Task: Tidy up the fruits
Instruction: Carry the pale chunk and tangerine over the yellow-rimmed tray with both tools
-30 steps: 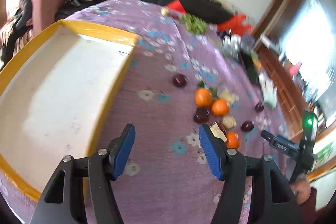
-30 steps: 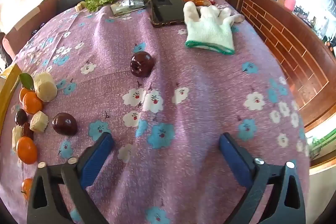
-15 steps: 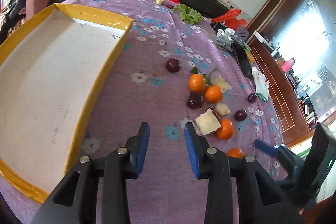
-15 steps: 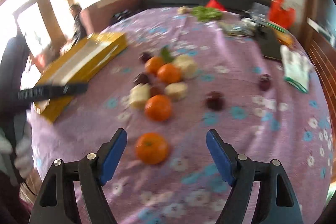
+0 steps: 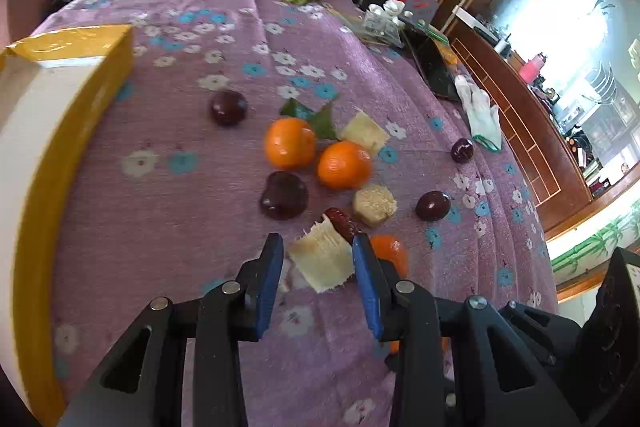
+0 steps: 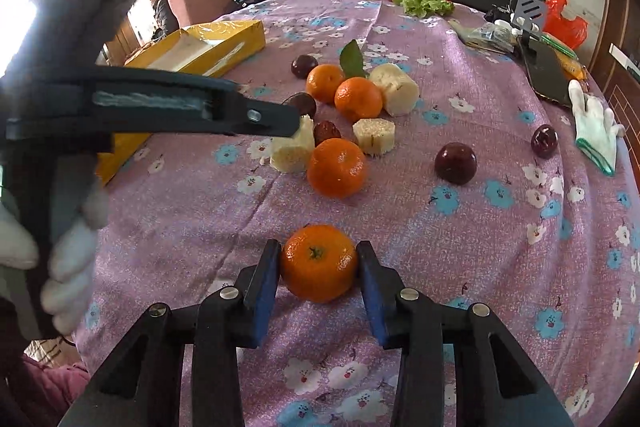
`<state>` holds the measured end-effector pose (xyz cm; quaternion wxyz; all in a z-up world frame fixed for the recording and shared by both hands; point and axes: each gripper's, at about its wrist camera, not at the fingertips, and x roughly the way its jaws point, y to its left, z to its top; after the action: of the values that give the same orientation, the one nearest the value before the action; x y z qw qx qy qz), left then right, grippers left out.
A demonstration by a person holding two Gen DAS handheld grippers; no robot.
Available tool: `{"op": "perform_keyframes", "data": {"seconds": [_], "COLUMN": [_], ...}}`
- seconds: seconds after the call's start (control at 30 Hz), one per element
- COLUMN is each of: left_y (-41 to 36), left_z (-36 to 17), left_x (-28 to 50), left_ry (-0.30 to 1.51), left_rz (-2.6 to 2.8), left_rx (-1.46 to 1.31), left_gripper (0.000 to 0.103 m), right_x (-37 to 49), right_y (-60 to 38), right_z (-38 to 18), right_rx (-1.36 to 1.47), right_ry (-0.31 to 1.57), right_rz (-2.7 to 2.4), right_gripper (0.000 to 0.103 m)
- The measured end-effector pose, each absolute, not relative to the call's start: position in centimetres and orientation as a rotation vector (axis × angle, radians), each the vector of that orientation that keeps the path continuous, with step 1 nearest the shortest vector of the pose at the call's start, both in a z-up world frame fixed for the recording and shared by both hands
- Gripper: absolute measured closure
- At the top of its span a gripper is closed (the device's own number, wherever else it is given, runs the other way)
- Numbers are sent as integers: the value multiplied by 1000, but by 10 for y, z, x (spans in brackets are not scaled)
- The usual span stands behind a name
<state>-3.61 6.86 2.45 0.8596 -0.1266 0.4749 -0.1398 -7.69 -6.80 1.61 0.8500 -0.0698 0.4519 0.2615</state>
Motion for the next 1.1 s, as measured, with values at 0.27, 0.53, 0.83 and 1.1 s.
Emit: {"op": "perform_keyframes", "data": {"seconds": [0.27, 0.53, 0.83, 1.1], "left_y": [61, 63, 49, 75], "left_z": [22, 17, 13, 31], "left_x": [-34, -37, -30, -49], "left_ry": [979, 1006, 980, 922], "left_rz": [-301, -329, -305, -285], "left_rx": [-238, -288, -255, -300], "left_gripper": [68, 64, 67, 73], "right_x": [-76, -82, -90, -98], "right_y": [-68, -70, -69, -69], "right_z": [20, 24, 23, 33], "right_rx": [-150, -153, -153, -148], "right_ry": [953, 949, 942, 929], "right_rz": [568, 572, 595, 610], "right_gripper": [60, 60, 60, 62]}}
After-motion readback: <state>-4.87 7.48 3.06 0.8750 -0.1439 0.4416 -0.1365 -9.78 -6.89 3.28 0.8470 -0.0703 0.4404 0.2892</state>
